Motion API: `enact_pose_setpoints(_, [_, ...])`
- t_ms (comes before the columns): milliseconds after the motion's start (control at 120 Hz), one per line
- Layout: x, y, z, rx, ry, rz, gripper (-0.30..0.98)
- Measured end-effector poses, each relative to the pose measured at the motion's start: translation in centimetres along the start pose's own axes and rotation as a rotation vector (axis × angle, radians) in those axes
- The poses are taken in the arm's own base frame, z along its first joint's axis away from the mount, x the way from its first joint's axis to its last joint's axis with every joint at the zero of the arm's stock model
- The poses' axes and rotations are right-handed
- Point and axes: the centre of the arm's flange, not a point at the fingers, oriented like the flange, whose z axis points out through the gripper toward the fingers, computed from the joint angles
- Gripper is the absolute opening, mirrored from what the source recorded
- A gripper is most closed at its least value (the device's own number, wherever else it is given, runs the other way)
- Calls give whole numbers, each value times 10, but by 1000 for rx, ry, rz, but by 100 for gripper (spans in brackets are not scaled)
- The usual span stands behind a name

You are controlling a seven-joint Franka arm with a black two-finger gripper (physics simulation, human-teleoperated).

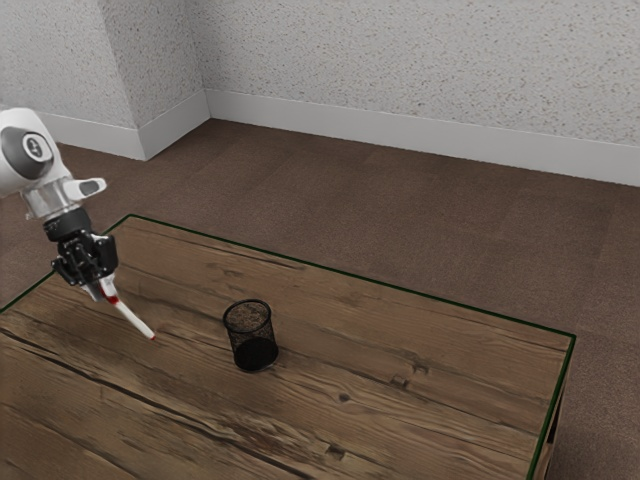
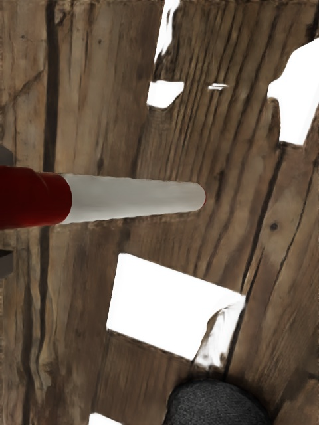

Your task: Take the marker out of the pen holder and place it to the left of the pen holder.

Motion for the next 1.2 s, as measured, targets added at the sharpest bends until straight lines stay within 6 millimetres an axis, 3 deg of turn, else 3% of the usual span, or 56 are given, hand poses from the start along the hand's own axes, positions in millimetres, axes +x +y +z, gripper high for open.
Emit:
enact_pose_setpoints(100, [-3,0,-2,0,0,4,32])
enact_pose_setpoints(133, [-5,13,-7,17,7,30,37])
enact_pose_setpoints(167, [-9,38,-14,44,16,76,42])
enact_pose_setpoints(233, [-20,112,-29,152,32,214,49])
enact_pose_setpoints(325, [-36,228,-46,374,59,476,56])
enact_pose_setpoints(417, [-58,339,-37,542,63,743,60])
enact_pose_setpoints(483, [-84,413,-12,604,50,927,63])
enact_pose_setpoints(567, [-131,489,32,654,11,1141,65])
enact_pose_setpoints(708, [-232,585,104,702,-60,1466,67])
enact_pose_setpoints(842, [-318,631,150,719,-113,1692,67])
enact_pose_setpoints(967, [-366,647,174,728,-150,1815,68])
enact_pose_setpoints(1083, [-376,649,178,732,-166,1850,68])
enact_pose_setpoints(1200, [-348,640,164,735,-161,1807,68])
